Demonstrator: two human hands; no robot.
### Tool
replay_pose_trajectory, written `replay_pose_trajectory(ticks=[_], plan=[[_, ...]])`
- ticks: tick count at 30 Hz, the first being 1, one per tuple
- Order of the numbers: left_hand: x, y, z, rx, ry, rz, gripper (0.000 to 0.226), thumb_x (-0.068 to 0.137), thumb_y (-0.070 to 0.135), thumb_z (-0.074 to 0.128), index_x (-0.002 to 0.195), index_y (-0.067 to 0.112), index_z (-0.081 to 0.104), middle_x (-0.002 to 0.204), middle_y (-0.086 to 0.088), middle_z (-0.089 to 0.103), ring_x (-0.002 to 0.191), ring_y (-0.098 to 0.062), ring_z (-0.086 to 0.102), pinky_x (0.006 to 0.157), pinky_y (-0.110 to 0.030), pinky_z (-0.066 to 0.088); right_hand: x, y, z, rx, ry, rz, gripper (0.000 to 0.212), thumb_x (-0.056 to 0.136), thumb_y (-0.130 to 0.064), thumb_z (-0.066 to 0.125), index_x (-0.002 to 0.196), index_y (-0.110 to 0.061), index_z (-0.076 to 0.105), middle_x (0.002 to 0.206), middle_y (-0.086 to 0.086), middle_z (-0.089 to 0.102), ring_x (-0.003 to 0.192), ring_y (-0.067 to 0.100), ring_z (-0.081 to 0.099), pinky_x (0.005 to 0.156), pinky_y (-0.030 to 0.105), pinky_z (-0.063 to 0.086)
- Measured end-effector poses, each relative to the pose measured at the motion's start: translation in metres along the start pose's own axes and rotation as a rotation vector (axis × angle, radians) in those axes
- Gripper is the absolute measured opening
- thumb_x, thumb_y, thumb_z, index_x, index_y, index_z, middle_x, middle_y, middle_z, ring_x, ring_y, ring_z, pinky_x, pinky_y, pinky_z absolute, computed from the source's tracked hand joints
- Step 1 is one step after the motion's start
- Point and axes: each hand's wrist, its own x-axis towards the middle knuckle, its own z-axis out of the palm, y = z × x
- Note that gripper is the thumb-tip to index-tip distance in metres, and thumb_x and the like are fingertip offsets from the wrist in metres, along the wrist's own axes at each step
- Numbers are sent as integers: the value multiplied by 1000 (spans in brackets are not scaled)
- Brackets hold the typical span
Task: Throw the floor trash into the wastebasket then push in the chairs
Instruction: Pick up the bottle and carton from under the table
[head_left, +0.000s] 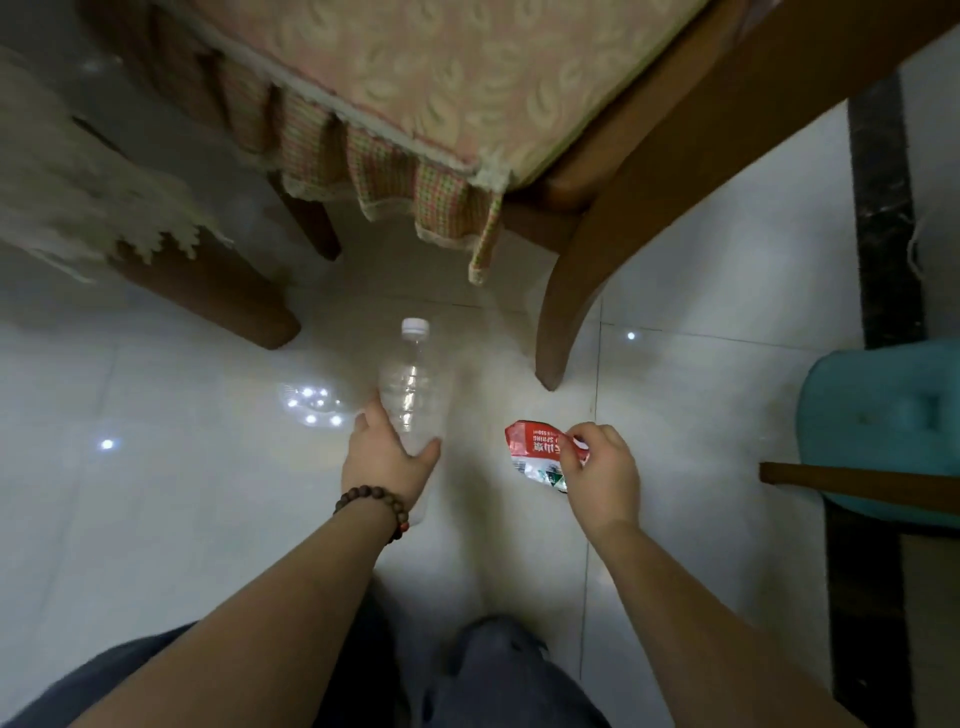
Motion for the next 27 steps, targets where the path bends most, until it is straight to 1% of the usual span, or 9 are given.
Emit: replay_pose_trajectory(ticks=[3, 8, 11, 15, 18, 21, 25, 27], plan=[[-51, 33, -62, 5, 13, -1, 93, 78, 40, 73, 148, 19, 15, 140, -9, 43, 123, -29, 48, 96, -41, 46, -27, -56, -67, 18, 0, -19, 14, 91, -25, 59, 98, -14, 64, 101, 7, 62, 89, 24, 60, 72, 38, 55], [-142, 72, -174, -34, 72, -2, 95, 75, 40, 75, 148, 19, 17, 141, -9, 43, 125, -28, 47, 99, -42, 45, -74, -161, -176, 37, -43, -86, 14, 91, -26, 58, 96, -14, 64, 101, 7, 62, 88, 24, 61, 69, 30, 50], [-199, 86, -238, -63, 133, -30, 92, 74, 41, 75, 146, 18, 22, 139, -8, 45, 124, -26, 47, 99, -42, 46, -105, -220, -235, 21, -76, -178, 15, 91, -27, 57, 98, -14, 63, 102, 6, 62, 88, 25, 60, 70, 31, 50], [-269, 95, -307, -135, 237, -84, 93, 74, 41, 76, 146, 16, 22, 141, -9, 44, 126, -26, 46, 100, -44, 45, -142, -284, -294, 11, -104, -331, 12, 89, -25, 59, 92, -14, 62, 98, 6, 61, 86, 25, 58, 69, 36, 51], [-310, 91, -347, -204, 317, -123, 89, 72, 42, 76, 142, 18, 27, 134, -8, 48, 121, -25, 50, 96, -45, 48, -167, -325, -319, 6, -138, -431, 10, 88, -24, 60, 91, -14, 62, 95, 8, 61, 87, 26, 57, 69, 38, 51], [-341, 80, -382, -279, 413, -174, 87, 71, 42, 76, 139, 20, 29, 131, -6, 49, 116, -26, 52, 92, -44, 50, -190, -362, -327, -4, -177, -533, 8, 87, -21, 61, 89, -13, 63, 92, 9, 61, 86, 28, 57, 68, 39, 49], [-375, 55, -426, -365, 562, -236, 73, 70, 37, 78, 129, 21, 37, 115, -1, 52, 106, -26, 56, 84, -40, 50, -224, -411, -319, -90, -237, -638, 11, 89, -25, 59, 92, -16, 62, 96, 6, 62, 86, 26, 57, 64, 30, 39], [-390, 36, -447, -391, 622, -278, 76, 70, 38, 78, 131, 21, 35, 117, -3, 51, 106, -26, 56, 85, -41, 51, -243, -436, -310, -121, -273, -682, 14, 90, -27, 58, 97, -16, 62, 100, 4, 61, 88, 23, 57, 65, 28, 39]])
